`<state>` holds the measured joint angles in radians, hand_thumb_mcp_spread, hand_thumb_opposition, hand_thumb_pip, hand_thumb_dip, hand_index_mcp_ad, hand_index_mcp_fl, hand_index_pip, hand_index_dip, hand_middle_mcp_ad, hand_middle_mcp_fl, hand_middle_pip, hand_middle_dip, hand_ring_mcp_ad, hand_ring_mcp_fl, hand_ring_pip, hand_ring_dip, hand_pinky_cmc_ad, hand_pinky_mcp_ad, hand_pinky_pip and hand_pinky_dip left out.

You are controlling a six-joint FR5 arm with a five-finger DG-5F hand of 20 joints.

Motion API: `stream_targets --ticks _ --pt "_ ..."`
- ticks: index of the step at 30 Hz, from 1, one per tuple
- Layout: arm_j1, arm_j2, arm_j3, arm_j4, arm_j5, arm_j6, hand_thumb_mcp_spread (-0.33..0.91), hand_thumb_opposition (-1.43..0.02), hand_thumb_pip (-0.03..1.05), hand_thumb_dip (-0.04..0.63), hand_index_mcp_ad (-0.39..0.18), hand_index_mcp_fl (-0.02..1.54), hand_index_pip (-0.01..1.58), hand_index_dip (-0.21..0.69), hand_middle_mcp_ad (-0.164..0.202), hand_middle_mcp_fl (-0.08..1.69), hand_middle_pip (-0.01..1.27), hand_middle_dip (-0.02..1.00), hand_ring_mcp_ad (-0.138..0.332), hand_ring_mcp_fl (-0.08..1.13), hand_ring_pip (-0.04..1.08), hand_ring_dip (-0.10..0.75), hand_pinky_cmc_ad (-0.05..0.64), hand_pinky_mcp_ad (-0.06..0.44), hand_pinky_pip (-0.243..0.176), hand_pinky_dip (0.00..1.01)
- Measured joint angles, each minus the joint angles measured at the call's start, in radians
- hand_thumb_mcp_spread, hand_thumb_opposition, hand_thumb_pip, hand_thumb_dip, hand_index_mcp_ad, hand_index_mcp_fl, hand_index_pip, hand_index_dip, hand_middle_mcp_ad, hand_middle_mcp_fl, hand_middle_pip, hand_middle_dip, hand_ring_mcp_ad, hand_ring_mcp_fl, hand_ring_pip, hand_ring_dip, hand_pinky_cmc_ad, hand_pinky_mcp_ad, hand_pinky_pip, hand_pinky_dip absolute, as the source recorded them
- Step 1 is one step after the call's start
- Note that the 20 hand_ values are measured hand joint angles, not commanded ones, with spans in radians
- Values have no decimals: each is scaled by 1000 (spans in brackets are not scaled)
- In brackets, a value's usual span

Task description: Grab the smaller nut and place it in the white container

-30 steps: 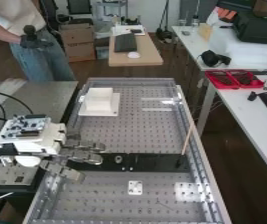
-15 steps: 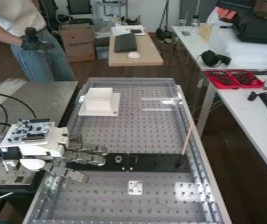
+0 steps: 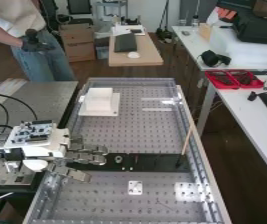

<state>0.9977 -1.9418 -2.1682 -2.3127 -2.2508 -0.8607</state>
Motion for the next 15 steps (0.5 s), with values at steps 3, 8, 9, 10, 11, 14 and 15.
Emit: stream_targets --ticks 3,8,9,10,11,14,15 --pt "-2 -5 3 1 -1 -2 403 -845 719 175 -227 173 1562 -87 51 -23 126 188 80 3 66 80 346 276 -106 405" --pt "-4 -16 10 2 -6 -11 403 -845 719 175 -227 175 1562 -87 51 -23 126 190 80 3 66 80 349 278 -106 405" --pt "-5 -18 12 1 -8 -15 403 -845 719 175 -227 176 1562 -87 51 -23 126 190 80 3 66 80 351 276 -106 405" --pt "-5 -19 13 1 -10 -17 403 -841 719 175 -227 176 1562 -87 51 -24 126 190 80 3 66 80 346 276 -106 405" --pt "-6 -23 15 -2 -13 -25 403 -845 719 175 -227 188 1562 -87 51 -23 126 190 80 3 66 80 337 278 -106 405" --pt "-7 -29 18 -8 -17 -30 419 -841 719 175 -227 208 1562 -87 51 -23 126 190 80 3 66 80 333 276 -106 405" --pt "-8 -31 20 -10 -18 -32 419 -845 719 183 -227 208 1562 -87 51 -24 126 192 80 3 63 80 333 276 -106 405"
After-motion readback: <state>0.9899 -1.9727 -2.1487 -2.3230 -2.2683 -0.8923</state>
